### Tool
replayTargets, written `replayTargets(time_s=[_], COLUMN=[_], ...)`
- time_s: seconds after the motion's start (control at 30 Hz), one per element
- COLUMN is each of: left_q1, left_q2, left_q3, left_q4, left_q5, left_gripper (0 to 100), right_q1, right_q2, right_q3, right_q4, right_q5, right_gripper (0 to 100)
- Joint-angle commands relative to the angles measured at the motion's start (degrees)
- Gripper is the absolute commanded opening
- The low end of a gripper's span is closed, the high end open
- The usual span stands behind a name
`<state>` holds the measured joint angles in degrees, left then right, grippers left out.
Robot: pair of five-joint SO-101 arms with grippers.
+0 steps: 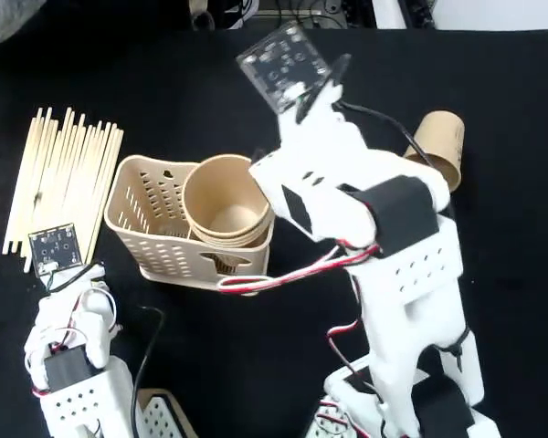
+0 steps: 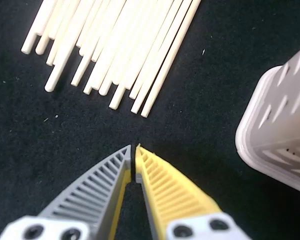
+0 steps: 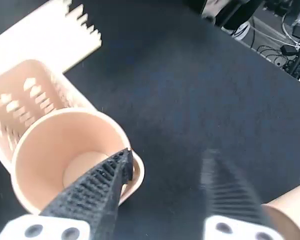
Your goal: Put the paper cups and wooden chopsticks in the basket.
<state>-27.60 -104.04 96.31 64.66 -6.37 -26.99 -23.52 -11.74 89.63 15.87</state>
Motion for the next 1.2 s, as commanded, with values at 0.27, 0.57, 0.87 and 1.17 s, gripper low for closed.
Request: replayTargets(time_s=[0.27, 0.57, 0.87, 1.17], left_q1=[-0.3, -0.3, -0.3, -0.3], left_q2=[-0.4, -0.4, -0.4, -0.4], left_q3=[1.0, 1.0, 1.0, 1.0], left_q4=[-0.9, -1.0, -1.0, -1.0], left_q5=[-0.5, -0.5, -0.5, -0.5], left_gripper=[3, 3, 3, 3], right_q1=[7.6, 30.2, 46.4, 47.6], right_q2=[0.0, 0.0, 0.3, 2.2], right_q3=[-1.1, 15.7, 40.0, 61.7], right_q4=[1.7, -3.9, -35.9, -72.8], right_q5=[7.2, 35.3, 46.8, 47.5], right_gripper=[34.5, 39.4, 39.6, 39.6])
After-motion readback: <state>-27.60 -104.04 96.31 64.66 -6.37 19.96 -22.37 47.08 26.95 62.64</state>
